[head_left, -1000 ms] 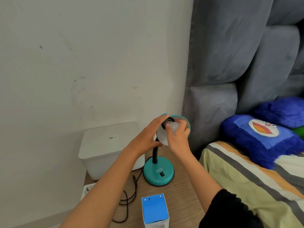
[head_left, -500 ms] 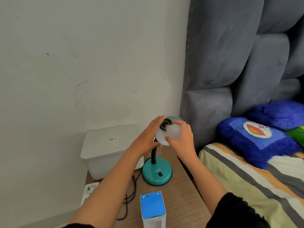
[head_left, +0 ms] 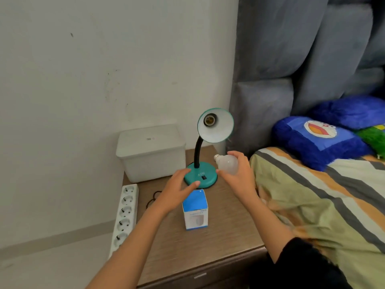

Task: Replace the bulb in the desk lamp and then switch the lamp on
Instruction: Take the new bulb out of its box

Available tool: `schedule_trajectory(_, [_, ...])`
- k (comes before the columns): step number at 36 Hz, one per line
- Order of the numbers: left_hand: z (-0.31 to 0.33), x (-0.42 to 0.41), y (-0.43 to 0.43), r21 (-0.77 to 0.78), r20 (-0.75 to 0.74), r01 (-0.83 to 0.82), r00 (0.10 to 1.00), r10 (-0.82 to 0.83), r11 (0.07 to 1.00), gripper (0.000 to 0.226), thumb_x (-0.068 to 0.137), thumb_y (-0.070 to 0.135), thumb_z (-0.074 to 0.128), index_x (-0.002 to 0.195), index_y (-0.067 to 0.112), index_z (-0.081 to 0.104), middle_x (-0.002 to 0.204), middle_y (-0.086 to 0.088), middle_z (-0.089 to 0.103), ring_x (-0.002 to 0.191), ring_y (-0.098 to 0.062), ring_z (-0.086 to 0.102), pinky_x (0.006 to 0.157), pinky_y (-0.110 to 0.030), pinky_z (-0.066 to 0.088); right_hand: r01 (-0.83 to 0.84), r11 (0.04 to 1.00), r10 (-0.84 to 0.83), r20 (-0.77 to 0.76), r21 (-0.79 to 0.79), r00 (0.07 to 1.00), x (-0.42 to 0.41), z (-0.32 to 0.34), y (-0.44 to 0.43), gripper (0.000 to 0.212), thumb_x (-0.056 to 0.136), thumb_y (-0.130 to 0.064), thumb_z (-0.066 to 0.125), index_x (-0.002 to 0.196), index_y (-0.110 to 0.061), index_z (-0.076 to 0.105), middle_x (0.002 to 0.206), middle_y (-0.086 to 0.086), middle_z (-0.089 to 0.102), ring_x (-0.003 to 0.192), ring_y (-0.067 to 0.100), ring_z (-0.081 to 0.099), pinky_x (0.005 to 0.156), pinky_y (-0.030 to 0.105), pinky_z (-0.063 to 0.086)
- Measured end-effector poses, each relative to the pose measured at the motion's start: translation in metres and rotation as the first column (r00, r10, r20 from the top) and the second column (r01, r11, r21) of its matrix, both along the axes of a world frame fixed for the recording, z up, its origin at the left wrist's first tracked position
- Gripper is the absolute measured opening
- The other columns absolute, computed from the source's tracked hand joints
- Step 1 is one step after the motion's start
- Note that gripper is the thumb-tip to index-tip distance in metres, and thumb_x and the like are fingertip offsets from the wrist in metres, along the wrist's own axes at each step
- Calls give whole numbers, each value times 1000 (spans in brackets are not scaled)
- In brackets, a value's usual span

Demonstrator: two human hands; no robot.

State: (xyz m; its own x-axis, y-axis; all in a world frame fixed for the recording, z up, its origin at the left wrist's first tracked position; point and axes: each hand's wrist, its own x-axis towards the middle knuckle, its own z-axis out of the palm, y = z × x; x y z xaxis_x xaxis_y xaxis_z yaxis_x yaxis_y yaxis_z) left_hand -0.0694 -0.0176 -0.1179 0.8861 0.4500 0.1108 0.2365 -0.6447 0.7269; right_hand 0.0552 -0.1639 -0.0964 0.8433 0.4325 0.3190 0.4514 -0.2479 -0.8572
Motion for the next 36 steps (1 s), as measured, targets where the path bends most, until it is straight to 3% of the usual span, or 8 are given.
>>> schedule_trajectory(4, [-28,-23,-5,-81,-110,5,994,-14,997,76,82,51,60,144,20,28,150,4,28,136,-12,30,112,-33,30,-17,999,14,-80,-38,997,-11,-40,-10,59,69,-10,77,121,-13,49,123,9,49,102,14,47,83,23,36])
schedule_trajectory(7, [-41,-30,-11,-133,-138,12,990,-30,991,87,78,46,69,146,21,21,152,6,19,138,-11,24,111,-31,27,-23,993,2,-176,-116,984,-17,-64,-15,62,71,-13,76,125,-15,45,127,7,47,103,14,45,84,26,39])
schedule_trajectory(11, [-54,-28,-13,-166,-130,7,991,-29,986,90,76,37,74,145,21,19,149,6,20,131,-6,25,101,-22,28,-34,977,-19,-245,-211,969,-19,-89,-18,63,72,-15,76,127,-16,45,130,8,49,117,23,48,97,35,41])
schedule_trajectory(19, [-71,-23,-10,-206,-103,-50,994,29,977,88,76,34,74,145,25,20,148,6,23,135,-13,28,112,-39,34,-86,969,-1,-349,-234,937,-14,-109,-12,65,72,-13,77,128,-16,43,133,8,47,119,24,47,99,37,40])
schedule_trajectory(28, [-77,-22,-6,-228,-72,-52,997,36,972,87,76,32,75,145,27,22,146,7,26,133,-11,29,111,-39,35,-148,932,26,-348,-331,937,-3,-114,-7,67,73,-14,76,130,-14,42,134,9,48,123,24,47,102,36,38])
schedule_trajectory(33, [-78,-23,-7,-234,-65,-42,998,27,971,86,77,32,74,145,28,21,145,7,27,130,-7,30,110,-39,37,-107,962,63,-176,-253,982,-2,-103,-7,52,80,-18,70,128,-11,49,131,8,51,122,21,48,101,30,37])
schedule_trajectory(36, [-79,-23,-8,-233,-54,-41,998,29,972,86,77,30,74,144,27,22,144,7,28,129,-8,31,109,-35,36,-170,968,152,-107,-186,983,-5,-89,-2,46,83,-18,67,125,-12,52,127,5,55,118,16,51,99,25,40])
